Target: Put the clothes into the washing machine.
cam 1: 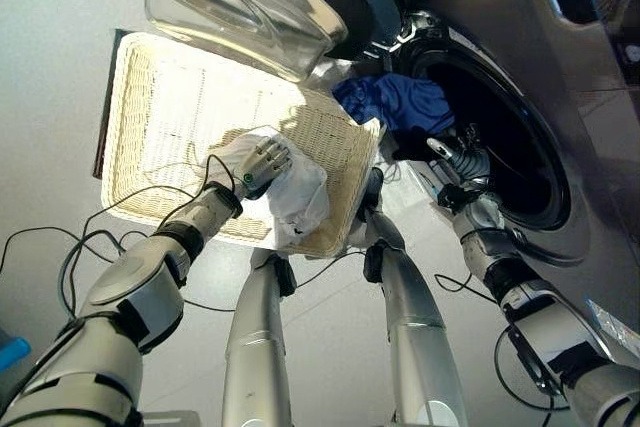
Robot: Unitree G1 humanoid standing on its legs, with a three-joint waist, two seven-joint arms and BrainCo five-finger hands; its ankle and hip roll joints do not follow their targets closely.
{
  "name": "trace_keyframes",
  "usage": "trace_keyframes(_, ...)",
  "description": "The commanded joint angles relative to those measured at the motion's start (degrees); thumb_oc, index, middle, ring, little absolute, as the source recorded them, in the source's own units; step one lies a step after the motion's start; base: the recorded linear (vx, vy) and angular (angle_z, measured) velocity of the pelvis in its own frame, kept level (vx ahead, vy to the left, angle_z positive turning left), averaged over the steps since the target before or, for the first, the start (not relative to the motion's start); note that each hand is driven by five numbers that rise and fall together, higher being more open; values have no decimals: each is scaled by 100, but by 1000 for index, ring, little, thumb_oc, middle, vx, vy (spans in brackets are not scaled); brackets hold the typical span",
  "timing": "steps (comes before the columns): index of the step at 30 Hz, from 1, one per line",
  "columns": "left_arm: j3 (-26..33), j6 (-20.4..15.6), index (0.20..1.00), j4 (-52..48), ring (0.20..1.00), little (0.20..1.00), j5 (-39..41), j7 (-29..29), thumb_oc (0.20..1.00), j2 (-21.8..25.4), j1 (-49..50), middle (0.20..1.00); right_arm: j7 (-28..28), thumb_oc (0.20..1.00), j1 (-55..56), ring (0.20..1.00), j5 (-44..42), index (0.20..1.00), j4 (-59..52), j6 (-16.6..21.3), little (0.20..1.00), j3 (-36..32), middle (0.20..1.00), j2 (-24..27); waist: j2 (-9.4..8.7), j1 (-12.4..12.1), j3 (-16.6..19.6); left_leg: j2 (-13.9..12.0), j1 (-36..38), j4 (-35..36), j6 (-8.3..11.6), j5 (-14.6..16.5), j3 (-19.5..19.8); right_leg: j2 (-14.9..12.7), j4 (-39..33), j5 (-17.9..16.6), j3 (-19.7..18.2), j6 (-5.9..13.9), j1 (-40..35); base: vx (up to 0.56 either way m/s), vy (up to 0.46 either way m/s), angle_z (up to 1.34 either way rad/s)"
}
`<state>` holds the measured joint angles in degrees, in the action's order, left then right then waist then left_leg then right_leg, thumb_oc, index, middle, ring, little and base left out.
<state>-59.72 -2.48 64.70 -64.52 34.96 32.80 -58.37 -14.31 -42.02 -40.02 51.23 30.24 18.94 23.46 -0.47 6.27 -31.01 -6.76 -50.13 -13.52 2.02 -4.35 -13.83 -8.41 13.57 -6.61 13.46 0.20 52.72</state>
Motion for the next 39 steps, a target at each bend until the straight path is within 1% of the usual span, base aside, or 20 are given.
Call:
trace_keyframes(1,131,136,1000,152,1000,1000,-139,-184,1000,-112,-111,1000,-170,1000,-148,1000,-98,1000,-327,281,1000,81,1000,197,-15,-110,122,0,-185,315,650,-243,-52,111,325,74,22,793,162,0,0,0)
trace_keyframes(7,210,408,1000,202,1000,1000,488,-113,1000,-142,-222,1000,-214,1000,-259,1000,-187,1000,-351,303,1000,70,1000,251,-50,-88,122,-33,-406,297,694,-250,49,116,304,16,-66,818,364,0,0,0)
trace_keyframes(13,315,345,1000,381,1000,1000,641,-167,1000,-223,-380,1000,-210,1000,-446,1000,-269,1000,-296,365,1000,33,1000,249,-88,-77,122,-46,-545,313,712,-314,79,117,287,-72,-62,829,495,0,0,1)
trace_keyframes(14,329,308,674,430,674,674,650,-369,674,-269,-377,674,-188,1000,-434,1000,-294,1000,-270,396,1000,19,1000,228,-102,-71,122,-52,-517,288,723,-281,93,114,300,-42,-74,833,462,-3,-8,3)
trace_keyframes(15,330,225,200,451,200,200,630,-447,200,-277,-387,200,-176,1000,-447,1000,-313,1000,-264,392,1000,3,1000,232,-113,-65,122,-52,-498,287,732,-277,95,120,301,-45,-75,838,446,-3,-9,4)
trace_keyframes(16,334,215,200,458,200,200,630,-451,200,-272,-416,200,-178,1000,-478,1000,-312,1000,-261,391,1000,-5,1000,235,-112,-66,122,-54,-536,295,727,-308,94,122,294,-75,-73,832,484,0,0,0)
trace_keyframes(18,314,90,200,515,200,200,668,-524,200,-290,-421,200,-164,1000,-465,1000,-359,1000,-255,398,1000,-35,1000,231,-133,-55,122,-85,-453,274,733,-270,58,107,357,-27,-44,847,418,0,0,0)
trace_keyframes(22,294,-36,200,545,200,200,744,-364,200,-274,-436,200,-160,1000,-440,1000,-434,1000,-250,408,1000,-58,1000,241,-139,-55,122,-106,-400,246,730,-266,21,89,416,-9,1,854,374,0,0,0)
trace_keyframes(25,295,-171,200,536,200,200,877,-100,200,-227,-433,200,-95,1000,-393,1000,-508,1000,-216,431,1000,-77,1000,279,-103,-68,122,-96,-309,204,744,-247,0,74,456,26,25,845,292,3,6,-2)
trace_keyframes(27,309,-195,200,530,200,200,912,-12,200,-218,-423,200,-79,1000,-375,1000,-521,1000,-224,432,1000,-85,1000,285,-91,-71,122,-90,-285,199,746,-240,1,74,479,41,23,842,279,3,11,-6)
trace_keyframes(28,379,-212,200,492,200,200,1116,183,200,-185,-379,200,-86,1000,-324,1000,-495,1000,-265,440,1000,-96,1000,270,-66,-84,122,-85,-245,188,745,-232,-3,72,529,71,19,836,259,-2,15,-5)
trace_keyframes(30,453,-195,200,466,200,200,1385,277,200,-174,-347,200,-102,1000,-288,1000,-485,1000,-290,451,1000,-93,1000,267,-52,-98,122,-76,-202,194,736,-232,-22,71,544,92,30,831,223,-7,7,-5)
trace_keyframes(31,574,-206,200,480,200,200,1684,420,200,-194,-292,200,-151,1000,-248,1000,-451,1000,-301,482,1000,-75,1000,234,-36,-119,122,-75,-144,190,734,-233,-45,55,563,126,50,830,164,-10,1,-5)
trace_keyframes(34,690,-330,200,513,200,200,1997,669,200,-208,-240,200,-160,1000,-223,1000,-426,1000,-292,495,1000,-78,1000,220,-25,-138,122,-65,-86,183,733,-226,-49,46,573,154,60,821,107,-4,0,-1)
trace_keyframes(38,752,-370,200,522,200,200,2094,756,200,-214,-213,200,-153,1000,-215,1000,-426,1000,-283,496,1000,-77,1000,219,-21,-148,122,-63,-65,178,730,-222,-43,44,586,169,61,817,85,0,0,0)
trace_keyframes(39,1130,-662,200,519,200,200,2380,1187,200,-236,-108,200,-172,1000,-169,1000,-356,1000,-288,455,1000,-104,1000,176,-10,-192,122,-43,45,154,706,-198,-17,29,688,248,74,811,-6,-26,-43,1)
